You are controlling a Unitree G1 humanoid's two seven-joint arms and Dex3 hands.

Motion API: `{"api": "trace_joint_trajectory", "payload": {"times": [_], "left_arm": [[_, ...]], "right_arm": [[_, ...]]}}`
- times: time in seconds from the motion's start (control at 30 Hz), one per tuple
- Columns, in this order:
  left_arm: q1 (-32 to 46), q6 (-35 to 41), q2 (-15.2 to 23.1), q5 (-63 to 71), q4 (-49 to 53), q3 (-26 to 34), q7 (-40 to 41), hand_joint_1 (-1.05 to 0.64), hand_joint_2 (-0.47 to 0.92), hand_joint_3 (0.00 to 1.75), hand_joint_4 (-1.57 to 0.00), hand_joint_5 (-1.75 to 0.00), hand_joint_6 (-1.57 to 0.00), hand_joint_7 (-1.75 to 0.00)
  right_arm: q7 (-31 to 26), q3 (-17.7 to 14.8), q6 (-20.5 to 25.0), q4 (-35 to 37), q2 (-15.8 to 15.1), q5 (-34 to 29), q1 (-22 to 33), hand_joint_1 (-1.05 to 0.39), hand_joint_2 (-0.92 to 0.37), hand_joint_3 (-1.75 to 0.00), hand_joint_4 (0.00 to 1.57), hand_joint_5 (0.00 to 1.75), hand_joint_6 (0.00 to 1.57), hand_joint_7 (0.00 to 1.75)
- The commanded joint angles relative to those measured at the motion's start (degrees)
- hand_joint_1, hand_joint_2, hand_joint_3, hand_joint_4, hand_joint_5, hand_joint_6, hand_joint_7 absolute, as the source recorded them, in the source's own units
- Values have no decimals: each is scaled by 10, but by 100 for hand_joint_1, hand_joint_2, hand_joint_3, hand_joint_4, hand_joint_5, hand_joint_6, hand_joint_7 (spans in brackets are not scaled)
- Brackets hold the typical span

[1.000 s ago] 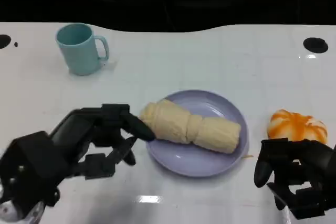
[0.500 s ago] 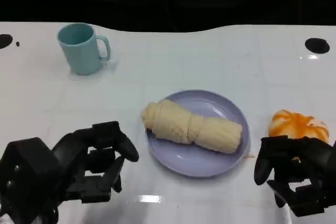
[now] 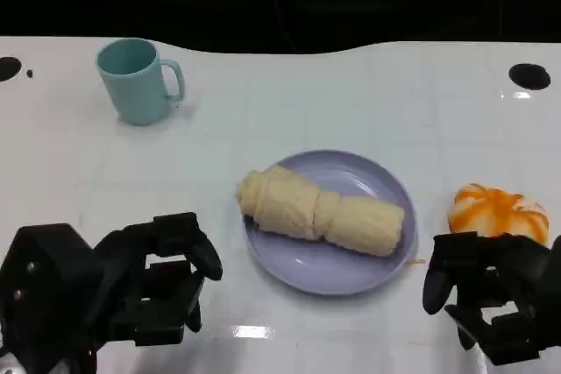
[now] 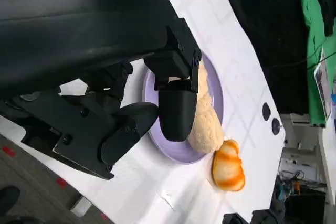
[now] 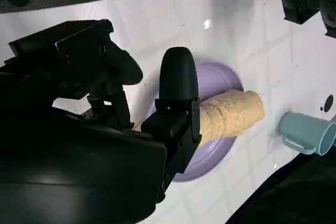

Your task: Grasp the towel on the left side of the plate with the left hand and place it into the plate.

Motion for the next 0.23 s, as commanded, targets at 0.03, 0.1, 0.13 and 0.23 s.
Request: {"api": "trace_joint_trajectory", "payload": {"times": [0.03,0.1,0.13,0.23], "left_arm": [[-3,29,18,-1,-6,3,-3,-9,56,118,-76,-175,-67,-157],[-1,39,20,0,-14,2,-1,-9,56,117,-75,-175,-67,-156],[1,39,19,0,-15,2,0,-8,56,116,-74,-175,-67,-156],[5,45,18,-2,-21,2,2,-7,56,115,-70,-175,-68,-154]], "right_arm": [[-6,-5,3,-9,1,1,6,9,-68,-96,66,169,65,144],[-7,-6,3,-10,4,3,9,10,-69,-96,65,171,65,144],[-8,-6,1,-11,4,3,10,11,-69,-95,65,171,65,145],[-7,-7,-8,-10,4,2,15,11,-69,-95,65,171,65,145]]}}
